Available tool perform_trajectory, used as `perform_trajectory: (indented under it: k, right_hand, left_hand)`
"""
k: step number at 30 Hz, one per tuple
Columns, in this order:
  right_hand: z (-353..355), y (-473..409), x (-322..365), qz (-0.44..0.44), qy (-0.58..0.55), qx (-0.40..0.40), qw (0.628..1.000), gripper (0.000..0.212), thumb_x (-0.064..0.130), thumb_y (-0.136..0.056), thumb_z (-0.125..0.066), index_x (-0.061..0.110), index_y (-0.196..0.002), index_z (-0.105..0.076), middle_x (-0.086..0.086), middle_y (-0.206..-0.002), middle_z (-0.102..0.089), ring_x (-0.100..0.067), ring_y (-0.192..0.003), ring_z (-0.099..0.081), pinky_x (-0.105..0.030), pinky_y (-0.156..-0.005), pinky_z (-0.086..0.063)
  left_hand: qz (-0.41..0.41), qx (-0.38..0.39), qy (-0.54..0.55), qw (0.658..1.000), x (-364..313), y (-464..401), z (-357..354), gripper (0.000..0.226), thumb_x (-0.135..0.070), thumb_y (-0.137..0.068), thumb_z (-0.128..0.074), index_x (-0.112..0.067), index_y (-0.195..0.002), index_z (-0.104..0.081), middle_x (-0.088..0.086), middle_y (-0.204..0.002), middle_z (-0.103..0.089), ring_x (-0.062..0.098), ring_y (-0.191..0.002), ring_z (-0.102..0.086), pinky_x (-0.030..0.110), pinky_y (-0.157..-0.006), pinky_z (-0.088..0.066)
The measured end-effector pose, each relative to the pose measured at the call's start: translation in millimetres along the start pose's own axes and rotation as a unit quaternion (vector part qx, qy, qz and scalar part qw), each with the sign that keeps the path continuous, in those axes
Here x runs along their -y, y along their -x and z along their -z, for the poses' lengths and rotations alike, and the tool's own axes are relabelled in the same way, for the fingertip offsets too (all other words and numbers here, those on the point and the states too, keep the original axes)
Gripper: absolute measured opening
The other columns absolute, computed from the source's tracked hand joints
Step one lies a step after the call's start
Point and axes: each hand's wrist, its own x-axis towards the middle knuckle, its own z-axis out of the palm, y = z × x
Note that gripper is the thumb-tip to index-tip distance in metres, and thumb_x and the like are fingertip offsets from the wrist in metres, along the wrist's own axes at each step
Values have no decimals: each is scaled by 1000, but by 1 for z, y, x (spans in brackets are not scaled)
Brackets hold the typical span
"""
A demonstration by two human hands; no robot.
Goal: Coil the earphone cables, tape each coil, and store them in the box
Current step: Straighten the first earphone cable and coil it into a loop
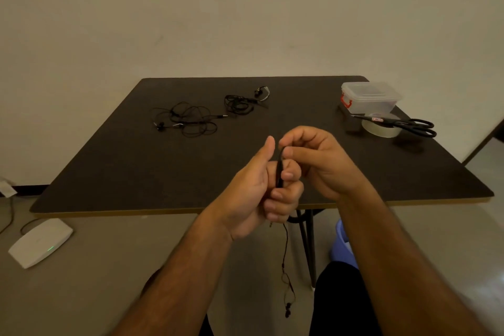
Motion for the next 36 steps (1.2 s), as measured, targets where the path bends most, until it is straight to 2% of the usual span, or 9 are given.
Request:
perform_trajectory:
  k: [12, 17, 19, 21, 22, 24, 30, 33, 36]
  right_hand:
    - [11, 4, -22, 44, -59, -75, 994, 16, 20, -76, -76, 13, -89, -70, -3, -64, -57, -8, -53, -55, -22, -56, -50]
    - [8, 6, -27, 21, -36, -83, 996, 13, 24, -78, -79, 17, -86, -73, -6, -73, -61, -12, -64, -58, -24, -62, -51]
    - [3, 9, -30, -15, -28, -66, 997, 6, 15, -88, -66, 13, -83, -68, -2, -69, -65, -11, -62, -62, -22, -58, -53]
    - [-6, 15, -36, -74, -33, -69, 994, 11, 16, -91, -56, 12, -81, -60, 1, -60, -64, -7, -52, -60, -19, -47, -50]
    - [-9, 19, -40, -81, -32, -68, 994, 12, 23, -86, -63, 11, -81, -62, 0, -63, -65, -9, -54, -61, -21, -48, -51]
    - [-10, 26, -55, -67, -23, -62, 996, 40, 37, -70, -80, 4, -87, -64, -12, -75, -61, -18, -65, -59, -29, -59, -51]
    - [-19, 45, -62, -116, 59, 20, 991, 15, 21, -92, -60, 9, -94, -69, -6, -71, -63, -17, -64, -61, -33, -67, -53]
    - [-17, 51, -43, -149, 117, 78, 979, 16, 25, -89, -63, 15, -101, -68, -5, -75, -66, -20, -67, -64, -37, -70, -54]
    - [-15, 52, -15, -164, 224, 80, 957, 13, 17, -93, -62, 22, -105, -64, -4, -78, -66, -17, -65, -63, -31, -64, -54]
  left_hand:
    - [13, -35, 101, 994, 16, -11, -8, 50, -59, -98, -22, -19, -79, -47, -5, -60, -34, 7, -48, -30, 21, -49, -27]
    - [15, -11, 58, 998, 14, -9, -15, 53, -58, -100, -16, -19, -77, -44, -4, -59, -35, 9, -50, -36, 24, -53, -36]
    - [-4, 3, 28, 1000, 10, -10, -18, 52, -56, -101, -15, -18, -78, -43, -4, -60, -36, 9, -51, -38, 24, -54, -40]
    - [-21, -1, 12, 1000, 3, -11, -17, 49, -55, -100, -17, -18, -79, -41, -4, -59, -36, 9, -50, -38, 25, -54, -41]
    - [-27, -8, 8, 1000, -2, -11, -17, 49, -56, -100, -18, -18, -79, -41, -4, -59, -36, 10, -50, -39, 25, -54, -41]
    - [-37, -29, 2, 999, -11, -11, -14, 50, -58, -99, -19, -17, -79, -41, -3, -59, -38, 12, -51, -42, 26, -56, -44]
    - [-88, -98, -108, 985, -40, -14, 3, 66, -71, -84, -17, -15, -92, -50, 9, -75, -66, 29, -81, -69, 44, -85, -53]
    - [-96, -146, -160, 972, -49, -14, 14, 75, -74, -78, -14, -14, -101, -51, 13, -85, -72, 35, -97, -70, 48, -98, -49]
    - [-74, -178, -208, 959, -50, -12, 18, 80, -75, -77, -11, -12, -107, -51, 17, -93, -74, 33, -102, -70, 49, -103, -46]
